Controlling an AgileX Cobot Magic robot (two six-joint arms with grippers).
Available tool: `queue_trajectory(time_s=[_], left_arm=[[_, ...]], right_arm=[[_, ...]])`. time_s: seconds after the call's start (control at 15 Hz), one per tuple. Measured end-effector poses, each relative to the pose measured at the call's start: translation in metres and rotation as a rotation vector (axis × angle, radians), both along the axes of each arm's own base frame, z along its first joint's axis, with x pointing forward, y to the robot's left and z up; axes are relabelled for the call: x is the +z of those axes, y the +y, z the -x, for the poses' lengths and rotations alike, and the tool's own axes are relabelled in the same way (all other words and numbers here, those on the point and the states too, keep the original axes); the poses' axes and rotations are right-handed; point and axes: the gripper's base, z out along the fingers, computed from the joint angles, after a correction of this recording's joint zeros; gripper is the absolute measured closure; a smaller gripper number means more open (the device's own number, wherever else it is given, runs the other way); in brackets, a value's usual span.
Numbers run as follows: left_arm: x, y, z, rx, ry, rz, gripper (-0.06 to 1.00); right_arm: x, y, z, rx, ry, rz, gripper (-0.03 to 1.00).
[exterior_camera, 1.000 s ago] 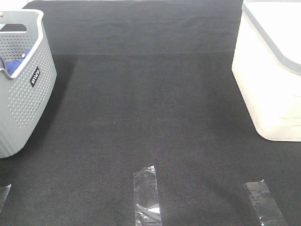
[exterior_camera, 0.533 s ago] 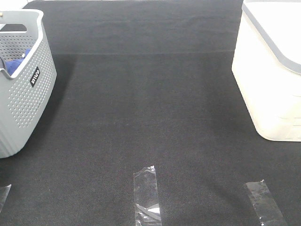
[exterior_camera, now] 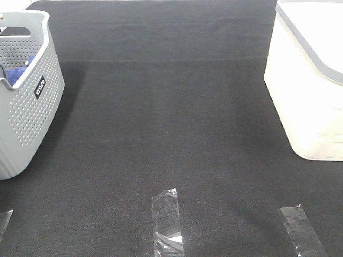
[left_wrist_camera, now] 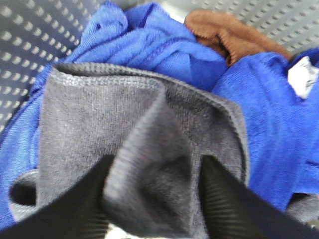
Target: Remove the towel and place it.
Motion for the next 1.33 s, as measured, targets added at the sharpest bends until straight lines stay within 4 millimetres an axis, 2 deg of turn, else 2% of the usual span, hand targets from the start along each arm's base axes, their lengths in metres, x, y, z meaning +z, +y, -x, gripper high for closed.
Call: queue_trajectory(time_s=[0.07, 0.13, 0.33, 0.53, 0.8, 1.33], left_arm=[[-0.001, 0.000, 0.000, -0.009, 0.004, -0.003, 0.63], [-0.001, 0.000, 0.000, -0.009, 0.004, -0.003, 0.63], [0.003, 0.000, 0.000, -0.069, 0.004, -0.028, 0.92], [0.019, -0.001, 0.004, -0.108, -0.022, -0.050, 0.94], [0.069, -0.003, 0.018, -0.132, -0.126, -0.085, 0.94], [0.189, -0.021, 0.073, -0.194, -0.453, -0.081, 0.94]], right_arm=[[0.000, 0.000, 0.000, 0.000, 0.000, 0.000, 0.00], [0.000, 0.000, 0.000, 0.000, 0.000, 0.000, 0.00], [0.000, 0.000, 0.000, 0.000, 0.000, 0.000, 0.00], [0.000, 0.000, 0.000, 0.000, 0.000, 0.000, 0.00], [0.000, 0.000, 0.000, 0.000, 0.000, 0.000, 0.00], [0.000, 0.000, 0.000, 0.000, 0.000, 0.000, 0.00]])
